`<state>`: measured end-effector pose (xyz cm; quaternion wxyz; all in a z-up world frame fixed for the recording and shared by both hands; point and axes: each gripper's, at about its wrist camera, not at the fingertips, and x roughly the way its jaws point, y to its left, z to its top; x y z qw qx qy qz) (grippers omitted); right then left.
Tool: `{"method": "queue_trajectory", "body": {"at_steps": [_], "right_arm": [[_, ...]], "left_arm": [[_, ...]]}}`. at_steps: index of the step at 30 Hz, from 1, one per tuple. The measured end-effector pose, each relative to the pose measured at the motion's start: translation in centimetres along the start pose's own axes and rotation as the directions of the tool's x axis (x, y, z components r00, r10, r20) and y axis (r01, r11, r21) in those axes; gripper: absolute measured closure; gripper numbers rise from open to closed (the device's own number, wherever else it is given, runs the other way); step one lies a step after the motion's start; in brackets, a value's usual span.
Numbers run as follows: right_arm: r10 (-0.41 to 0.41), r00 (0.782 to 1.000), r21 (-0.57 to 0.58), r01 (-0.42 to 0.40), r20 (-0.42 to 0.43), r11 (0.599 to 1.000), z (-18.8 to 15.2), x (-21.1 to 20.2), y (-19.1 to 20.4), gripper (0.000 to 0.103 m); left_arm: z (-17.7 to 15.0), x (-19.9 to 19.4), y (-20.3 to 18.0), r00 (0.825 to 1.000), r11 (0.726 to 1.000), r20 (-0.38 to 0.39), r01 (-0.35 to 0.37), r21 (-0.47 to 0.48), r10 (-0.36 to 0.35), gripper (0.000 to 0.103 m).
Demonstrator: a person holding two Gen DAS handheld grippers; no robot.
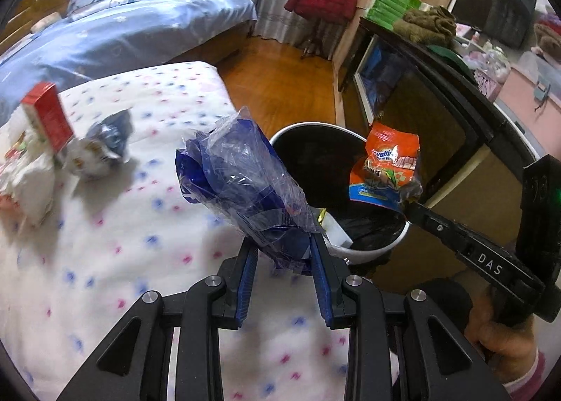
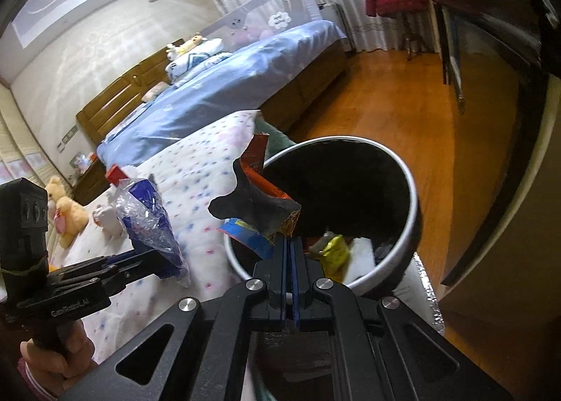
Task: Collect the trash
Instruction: 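Carry the blue bag and Ovaltine packet over the trash bin with both tools, then open both tools to drop the blue bag and Ovaltine packet into the bin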
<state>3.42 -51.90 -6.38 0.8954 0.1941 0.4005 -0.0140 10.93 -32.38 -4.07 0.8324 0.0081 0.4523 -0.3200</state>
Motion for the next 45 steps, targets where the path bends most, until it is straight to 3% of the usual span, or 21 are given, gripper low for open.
{"method": "queue_trajectory", "body": {"at_steps": [13, 26, 28, 32, 36, 38, 40, 42, 45], "right_arm": [[-0.065, 0.998, 0.037, 0.066, -0.017, 0.997, 1.4, 0.8, -2.6, 0.101], [-0.084, 0.996, 0.062, 0.087, -0.042, 0.994, 2.3, 2.1, -4.1, 0.101], [-0.075, 0.996, 0.07, 0.078, -0.048, 0.994, 2.5, 2.2, -4.3, 0.095], [-0.061, 0.997, 0.094, 0.066, -0.057, 0.993, 2.5, 2.3, -4.8, 0.095], [-0.057, 0.997, 0.094, 0.062, -0.048, 0.994, 2.4, 1.9, -4.7, 0.094], [-0.054, 0.998, 0.097, 0.058, -0.041, 0.994, 2.3, 1.6, -4.5, 0.089], [-0.046, 0.998, 0.097, 0.049, -0.032, 0.994, 2.3, 1.4, -4.2, 0.071], [-0.036, 0.999, 0.092, 0.038, -0.023, 0.995, 2.3, 1.2, -3.7, 0.062], [-0.023, 0.999, 0.076, 0.025, -0.022, 0.997, 2.3, 1.2, -2.7, 0.058]], "left_arm": [[2.5, 4.7, -3.1, 0.998, 0.997, -0.061, 0.013, 0.071, -0.008, 0.074], [3.6, 7.0, -3.9, 0.994, 0.995, -0.108, -0.005, 0.1, 0.016, 0.072], [3.7, 7.0, -4.0, 0.994, 0.994, -0.107, -0.011, 0.109, 0.023, 0.068], [3.5, 6.6, -4.6, 0.996, 0.992, -0.088, -0.023, 0.125, 0.034, 0.053], [2.8, 5.7, -4.9, 0.997, 0.99, -0.065, -0.041, 0.134, 0.05, 0.048], [2.2, 5.0, -4.7, 0.997, 0.991, -0.049, -0.049, 0.128, 0.056, 0.048], [1.5, 4.1, -4.0, 0.998, 0.992, -0.035, -0.056, 0.113, 0.061, 0.048], [0.8, 3.4, -3.4, 0.998, 0.994, -0.023, -0.061, 0.094, 0.063, 0.048], [-0.4, 2.0, -2.4, 0.997, 0.995, -0.001, -0.075, 0.063, 0.075, 0.048]]}}
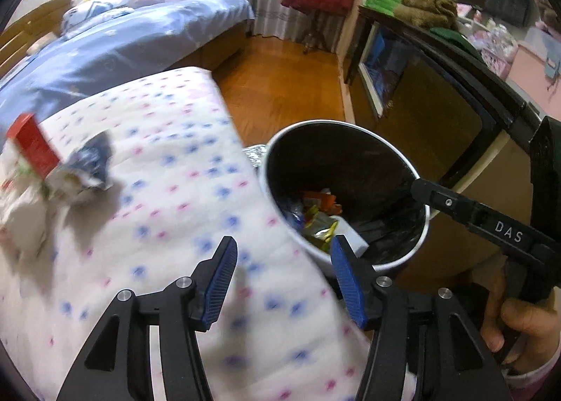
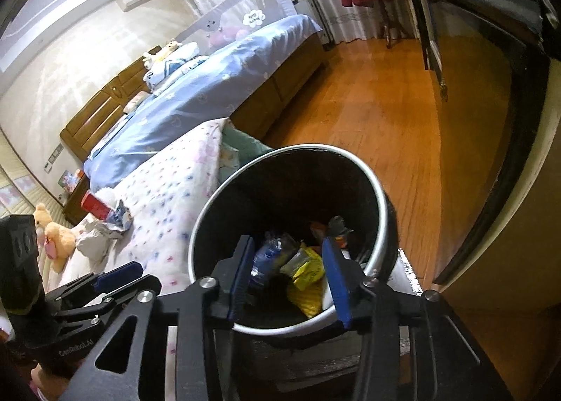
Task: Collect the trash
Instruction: 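Open both tools to drop the blue bag and Ovaltine packet into the bin, then move both tools back to the trash pile on the bed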
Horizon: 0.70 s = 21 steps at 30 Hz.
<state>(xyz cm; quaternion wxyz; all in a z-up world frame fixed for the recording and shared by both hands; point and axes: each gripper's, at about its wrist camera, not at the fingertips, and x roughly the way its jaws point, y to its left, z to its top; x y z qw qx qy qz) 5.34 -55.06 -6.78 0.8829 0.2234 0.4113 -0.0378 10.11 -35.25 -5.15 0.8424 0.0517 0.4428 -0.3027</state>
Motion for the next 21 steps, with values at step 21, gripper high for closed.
{"method": "queue_trajectory", "body": {"at_steps": [21], "right_arm": [[0.151, 0.986, -0.182, -0.163, -0.077, 0.97, -2.6, 2.6, 12.0, 0.032]], "left_arm": [[-8.0, -8.7, 9.0, 0.976, 0.945, 0.059, -0.189, -0.267, 0.211, 0.044]]}}
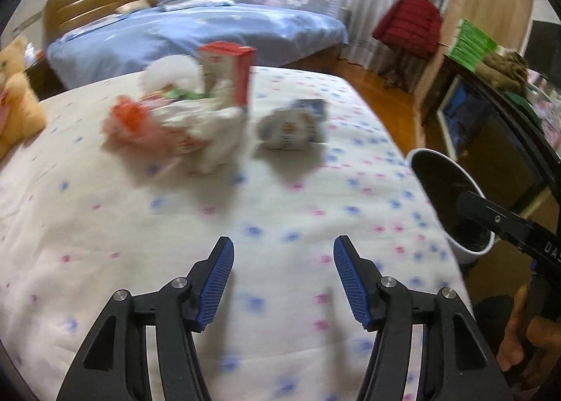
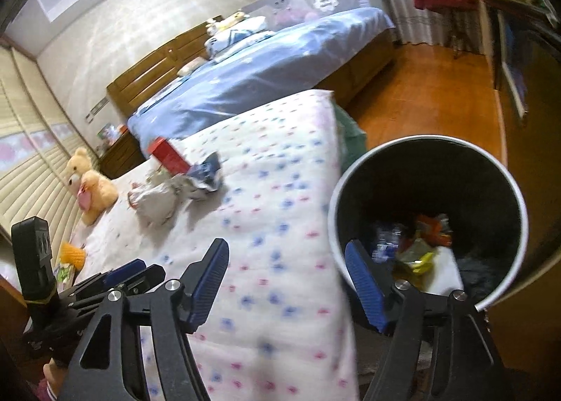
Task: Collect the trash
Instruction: 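Move both tools back to the trash pile on the bed, then grasp the crumpled white tissue with the left tool while the right grasps the foil wrapper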
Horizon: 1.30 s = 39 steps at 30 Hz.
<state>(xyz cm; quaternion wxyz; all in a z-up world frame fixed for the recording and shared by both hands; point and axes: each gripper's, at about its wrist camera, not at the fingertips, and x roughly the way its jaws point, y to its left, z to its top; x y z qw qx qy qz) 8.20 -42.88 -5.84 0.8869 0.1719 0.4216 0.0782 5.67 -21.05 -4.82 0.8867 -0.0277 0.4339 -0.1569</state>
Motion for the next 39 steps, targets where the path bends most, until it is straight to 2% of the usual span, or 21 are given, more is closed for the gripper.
{"method": "queue_trajectory", "body": {"at_steps": [7, 14, 26, 31, 32, 33, 34, 39], "right_arm": [[0.035, 0.999, -0.046, -0.037, -0.027, 0.998, 0.0, 2.7, 2.8, 0.032], [0.053, 0.997, -0.102, -0.059, -0.056, 0.993, 0.8, 5.8, 5.4, 0.032], [0.071, 0.994, -0.11, -0.079, -0.082, 0.991, 2.6, 8.9, 6.1, 0.033], [0.074, 0.994, -0.101, -0.082, -0.077, 0.991, 3.0, 9.1, 6.0, 0.034], [0.074, 0.994, -0.102, -0.082, -0.079, 0.991, 3.0, 9.2, 6.1, 0.034], [0.075, 0.994, -0.103, -0.083, -0.081, 0.991, 3.0, 9.3, 6.2, 0.034], [0.077, 0.994, -0.104, -0.085, -0.083, 0.991, 3.1, 9.4, 6.3, 0.034], [0.087, 0.992, -0.127, -0.097, -0.086, 0.987, 3.0, 10.1, 7.7, 0.034]], "left_arm": [[0.4, -1.0, 3.7, 0.997, 0.995, 0.014, -0.069, -0.073, 0.07, 0.044], [2.0, 0.2, 5.1, 0.994, 0.991, 0.01, -0.104, -0.082, 0.106, 0.044], [5.8, 5.6, 6.2, 1.0, 0.993, -0.015, -0.025, -0.116, 0.024, 0.044], [6.8, 7.3, 5.6, 0.999, 0.994, -0.004, -0.036, -0.103, 0.035, 0.046], [6.9, 7.5, 5.5, 0.999, 0.995, -0.002, -0.036, -0.098, 0.036, 0.062], [7.0, 7.8, 5.5, 1.0, 0.995, -0.001, -0.025, -0.096, 0.025, 0.084], [7.1, 8.0, 5.6, 1.0, 0.995, -0.005, -0.012, -0.096, 0.012, 0.09], [6.7, 7.4, 6.1, 1.0, 0.997, 0.028, 0.008, -0.081, -0.006, 0.095]]}}
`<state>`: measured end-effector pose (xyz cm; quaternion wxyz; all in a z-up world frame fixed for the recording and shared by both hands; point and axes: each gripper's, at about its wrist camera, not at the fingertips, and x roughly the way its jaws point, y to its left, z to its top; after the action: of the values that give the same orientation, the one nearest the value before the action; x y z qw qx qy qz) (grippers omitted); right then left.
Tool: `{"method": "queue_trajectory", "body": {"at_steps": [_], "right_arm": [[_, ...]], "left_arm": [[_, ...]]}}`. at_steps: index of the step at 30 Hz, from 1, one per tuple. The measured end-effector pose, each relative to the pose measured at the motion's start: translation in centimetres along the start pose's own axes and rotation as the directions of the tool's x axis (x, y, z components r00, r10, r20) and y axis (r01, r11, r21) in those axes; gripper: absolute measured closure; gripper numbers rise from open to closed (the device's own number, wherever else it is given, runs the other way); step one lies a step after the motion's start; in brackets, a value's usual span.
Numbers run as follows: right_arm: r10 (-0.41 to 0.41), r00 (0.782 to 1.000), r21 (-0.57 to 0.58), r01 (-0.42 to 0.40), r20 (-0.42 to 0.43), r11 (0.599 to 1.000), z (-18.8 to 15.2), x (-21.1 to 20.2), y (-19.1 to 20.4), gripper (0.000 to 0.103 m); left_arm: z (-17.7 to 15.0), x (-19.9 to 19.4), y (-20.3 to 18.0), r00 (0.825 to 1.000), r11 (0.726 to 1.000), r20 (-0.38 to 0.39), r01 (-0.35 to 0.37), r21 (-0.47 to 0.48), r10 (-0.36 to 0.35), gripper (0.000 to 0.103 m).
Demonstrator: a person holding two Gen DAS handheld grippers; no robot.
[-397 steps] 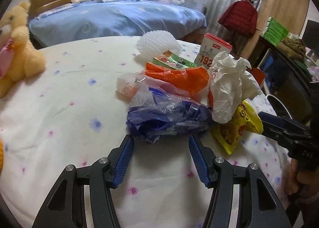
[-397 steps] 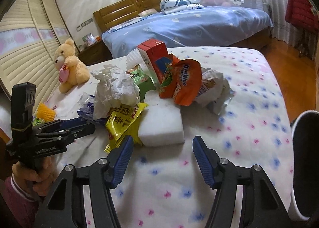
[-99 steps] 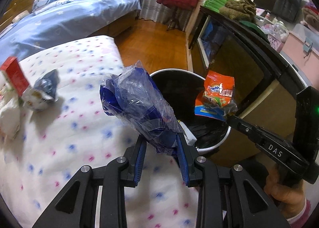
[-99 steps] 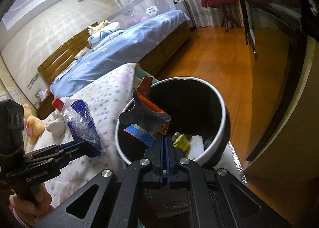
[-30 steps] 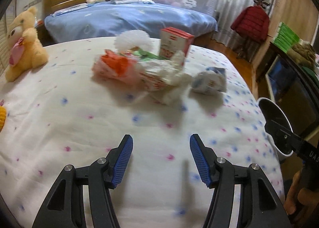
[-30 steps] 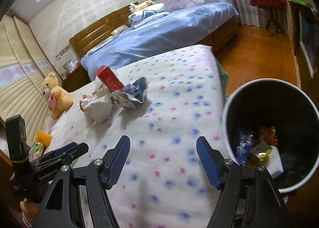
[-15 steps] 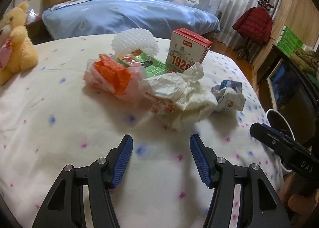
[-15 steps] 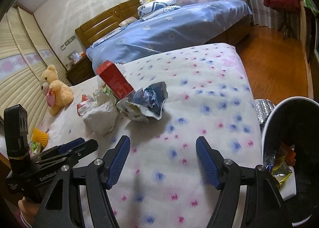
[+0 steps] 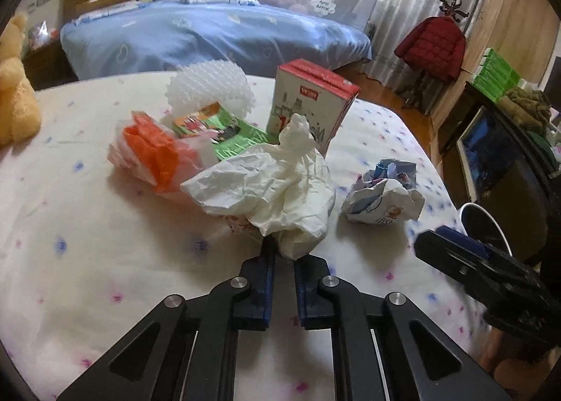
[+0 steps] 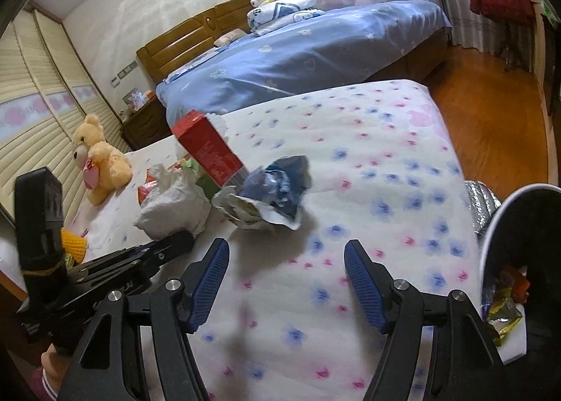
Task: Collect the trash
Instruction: 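Grasp the crumpled white tissue with the left tool while the right grasps the foil wrapper, then carry the tissue and foil wrapper over the trash bin with both tools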
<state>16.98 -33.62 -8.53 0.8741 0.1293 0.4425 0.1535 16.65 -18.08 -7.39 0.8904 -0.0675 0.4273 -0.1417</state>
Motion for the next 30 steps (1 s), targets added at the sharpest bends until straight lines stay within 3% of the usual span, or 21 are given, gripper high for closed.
{"method": "queue_trajectory", "body": {"at_steps": [5, 8, 10, 12, 15, 16, 30], "right_arm": [[-0.015, 1.0, -0.002, 0.015, -0.013, 1.0, 0.5, 1.6, 1.0, 0.034], [-0.034, 0.999, -0.004, 0.034, -0.008, 0.999, 0.8, 2.4, 1.8, 0.042], [-0.056, 0.998, -0.011, 0.056, -0.007, 0.998, 0.9, 2.8, 2.3, 0.062], [-0.065, 0.998, -0.01, 0.065, -0.001, 0.998, 0.9, 3.1, 2.6, 0.075], [-0.063, 0.998, -0.012, 0.063, 0.012, 0.998, 0.8, 2.7, 2.9, 0.084], [-0.059, 0.998, -0.017, 0.059, 0.014, 0.998, 0.6, 2.5, 3.1, 0.099], [-0.074, 0.996, -0.009, 0.075, 0.05, 0.997, -3.1, -3.9, 1.0, 0.098]], "left_arm": [[-0.7, -0.7, 1.5, 0.999, 0.999, -0.005, 0.032, -0.005, -0.032, 0.095], [-0.9, -0.9, 2.2, 0.999, 0.999, -0.012, 0.048, -0.006, -0.048, 0.095], [-0.9, -0.6, 2.6, 0.998, 0.998, -0.02, 0.057, -0.003, -0.057, 0.095], [-0.9, -0.4, 2.8, 0.997, 0.998, -0.03, 0.066, -0.006, -0.066, 0.095], [-0.9, -0.5, 2.6, 0.997, 0.998, -0.026, 0.069, -0.001, -0.069, 0.095], [-1.0, -0.6, 2.4, 0.997, 0.998, -0.024, 0.068, 0.008, -0.067, 0.096], [-2.9, -3.2, -1.2, 0.999, 0.996, -0.003, 0.05, 0.078, -0.05, 0.096]]}}
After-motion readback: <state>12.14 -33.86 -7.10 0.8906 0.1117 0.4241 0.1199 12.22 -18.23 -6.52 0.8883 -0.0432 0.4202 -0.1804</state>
